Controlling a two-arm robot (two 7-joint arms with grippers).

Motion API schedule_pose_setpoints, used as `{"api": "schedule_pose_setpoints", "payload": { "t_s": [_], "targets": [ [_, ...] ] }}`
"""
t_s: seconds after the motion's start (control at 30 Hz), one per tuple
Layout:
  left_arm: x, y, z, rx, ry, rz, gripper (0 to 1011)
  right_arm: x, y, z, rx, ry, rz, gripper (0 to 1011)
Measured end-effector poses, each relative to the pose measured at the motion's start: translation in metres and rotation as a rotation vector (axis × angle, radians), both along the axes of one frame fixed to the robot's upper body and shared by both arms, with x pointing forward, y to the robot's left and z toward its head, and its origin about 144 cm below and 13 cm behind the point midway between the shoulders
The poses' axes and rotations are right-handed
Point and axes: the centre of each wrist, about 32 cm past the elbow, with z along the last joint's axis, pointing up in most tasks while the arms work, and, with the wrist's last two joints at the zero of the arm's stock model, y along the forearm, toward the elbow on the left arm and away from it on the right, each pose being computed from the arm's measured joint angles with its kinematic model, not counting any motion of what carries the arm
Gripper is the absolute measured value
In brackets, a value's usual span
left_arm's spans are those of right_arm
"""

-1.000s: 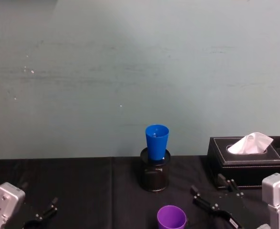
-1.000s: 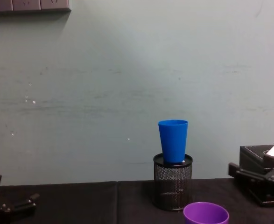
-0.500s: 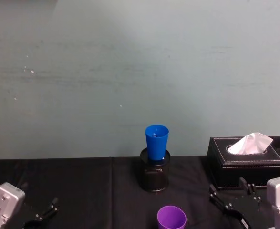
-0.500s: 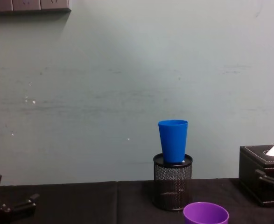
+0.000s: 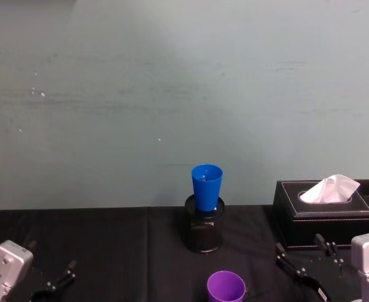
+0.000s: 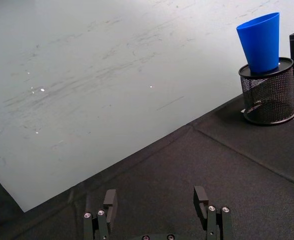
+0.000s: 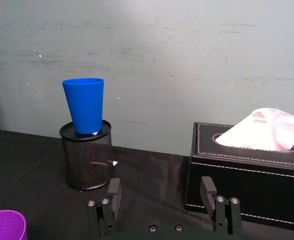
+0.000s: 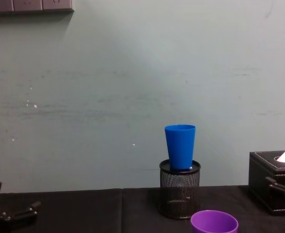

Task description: Pick up one cup with a gripper and tap it against the other cup.

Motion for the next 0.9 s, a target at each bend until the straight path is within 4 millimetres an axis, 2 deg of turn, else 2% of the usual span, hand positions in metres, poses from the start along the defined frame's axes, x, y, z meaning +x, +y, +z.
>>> {"api": "schedule_pose_setpoints", "payload": {
  "t_s": [0.9],
  "targets": [
    [0.0000,0.0000,0.0000,0.000,0.000,0.000,1000,0.0000,0.0000,0.0007,0.003,-0.003,0.002,1003]
  ]
}}
